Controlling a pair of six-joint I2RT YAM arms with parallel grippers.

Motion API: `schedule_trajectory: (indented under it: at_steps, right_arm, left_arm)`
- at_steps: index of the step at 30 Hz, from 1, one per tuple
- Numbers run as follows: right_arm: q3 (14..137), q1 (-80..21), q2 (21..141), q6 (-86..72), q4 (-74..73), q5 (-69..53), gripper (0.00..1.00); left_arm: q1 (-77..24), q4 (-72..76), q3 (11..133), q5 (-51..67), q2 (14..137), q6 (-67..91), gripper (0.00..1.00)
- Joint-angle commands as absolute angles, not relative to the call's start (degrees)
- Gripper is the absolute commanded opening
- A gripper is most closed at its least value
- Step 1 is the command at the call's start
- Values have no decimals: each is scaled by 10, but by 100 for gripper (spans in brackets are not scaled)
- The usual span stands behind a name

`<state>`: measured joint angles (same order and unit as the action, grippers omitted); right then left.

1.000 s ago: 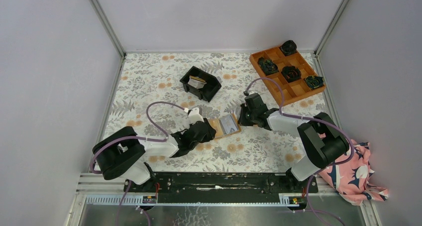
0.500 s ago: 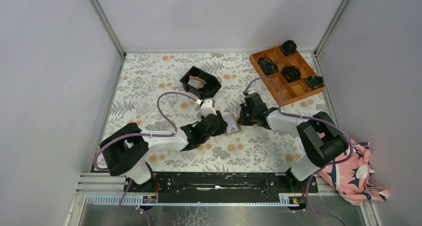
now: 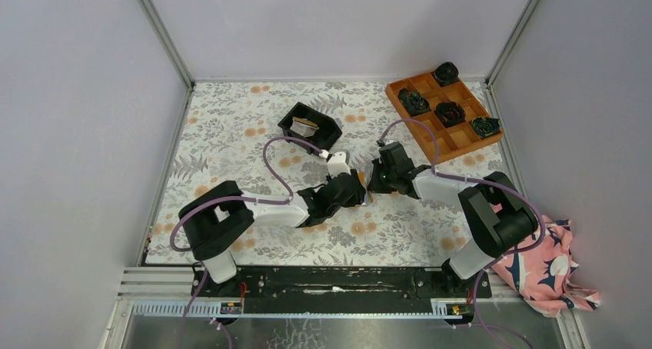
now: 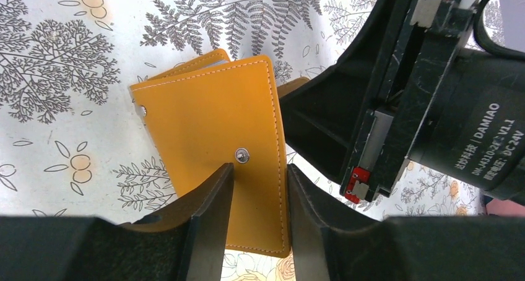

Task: Put the credit cards into the card holder
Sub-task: Close the card holder at the center of the board.

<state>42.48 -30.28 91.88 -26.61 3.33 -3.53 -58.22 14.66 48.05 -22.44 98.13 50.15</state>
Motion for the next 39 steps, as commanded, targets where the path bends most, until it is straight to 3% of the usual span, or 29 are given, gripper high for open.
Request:
schedule_trajectory:
  at_steps: [1,7,14,26,39]
  right_arm:
    - [431,-293,933,-260,30,-26,0]
    - [428,-292,933,-261,32,-25,2]
    - [428,-291,934,-263,34,-24,4]
    - [422,-291,918,-263,31,-9,9]
    - [418,-291,919,-265,31,-8,8]
  left_arm:
    - [-588,167,486,-220,1001,492,44]
    - [-589,190,468,-216,1000,503,48]
    - [-590,220,441,-228,979,516,59]
    - [-601,301,373,-263,933,523,61]
    - [-609,460,369,-266,968,495,58]
